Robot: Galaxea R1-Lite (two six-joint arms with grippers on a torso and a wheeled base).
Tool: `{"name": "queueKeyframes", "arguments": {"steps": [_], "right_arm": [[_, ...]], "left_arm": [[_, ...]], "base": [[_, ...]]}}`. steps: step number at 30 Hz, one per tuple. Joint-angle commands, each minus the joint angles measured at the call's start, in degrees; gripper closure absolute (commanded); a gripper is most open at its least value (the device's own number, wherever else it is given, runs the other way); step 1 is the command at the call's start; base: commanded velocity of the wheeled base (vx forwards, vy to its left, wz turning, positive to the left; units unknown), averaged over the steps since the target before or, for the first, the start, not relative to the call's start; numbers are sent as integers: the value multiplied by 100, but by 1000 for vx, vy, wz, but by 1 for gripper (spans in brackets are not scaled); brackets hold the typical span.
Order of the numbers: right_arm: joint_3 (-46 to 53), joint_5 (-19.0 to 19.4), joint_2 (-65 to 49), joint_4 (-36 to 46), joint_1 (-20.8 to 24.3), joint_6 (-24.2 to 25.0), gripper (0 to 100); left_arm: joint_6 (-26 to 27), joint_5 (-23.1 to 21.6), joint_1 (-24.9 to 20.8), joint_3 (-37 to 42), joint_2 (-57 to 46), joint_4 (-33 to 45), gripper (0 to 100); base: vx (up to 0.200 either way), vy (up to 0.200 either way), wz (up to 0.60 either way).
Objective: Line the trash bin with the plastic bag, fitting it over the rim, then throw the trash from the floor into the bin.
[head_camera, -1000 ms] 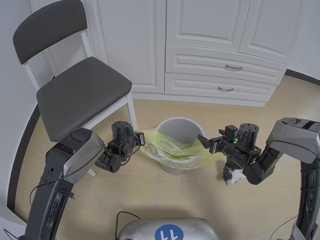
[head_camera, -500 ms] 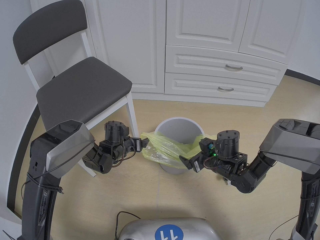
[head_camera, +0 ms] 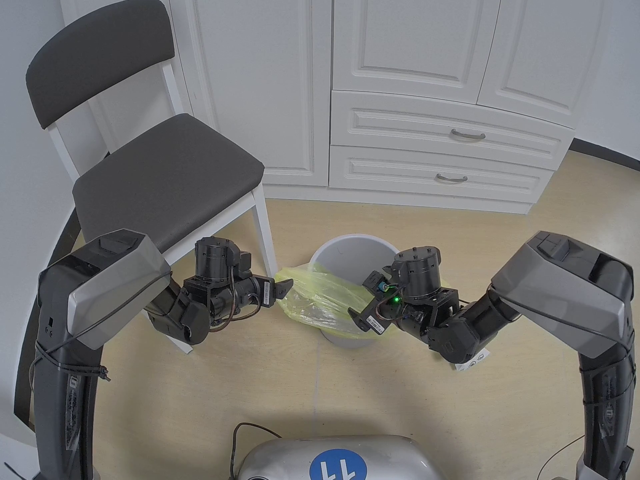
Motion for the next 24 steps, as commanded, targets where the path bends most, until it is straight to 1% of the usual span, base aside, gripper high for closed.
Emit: {"name": "queueKeyframes", "arguments": {"steps": [1, 2, 10, 15, 20, 24], "right_arm": [[-511, -81, 682, 268, -133, -122, 0], [-538, -81, 691, 382, -151, -122, 0], [-836, -89, 875, 435, -212, -113, 0], [-1074, -300, 1016, 602, -212, -122, 0], [-1320, -309, 1165, 681, -248, -113, 0], [-1179, -309, 963, 629, -239, -78, 0]], "left_arm": [[11, -21, 16, -20, -23, -2, 0], [11, -12, 16, -11, -32, -2, 0], [11, -12, 16, -29, -32, -11, 0], [11, -12, 34, -29, -67, -2, 0], [11, -12, 43, -37, -67, -11, 0], [11, -12, 69, -37, -102, -20, 0]], "base": [[0, 0, 0], [0, 0, 0], [0, 0, 0], [0, 0, 0], [0, 0, 0], [0, 0, 0]]}}
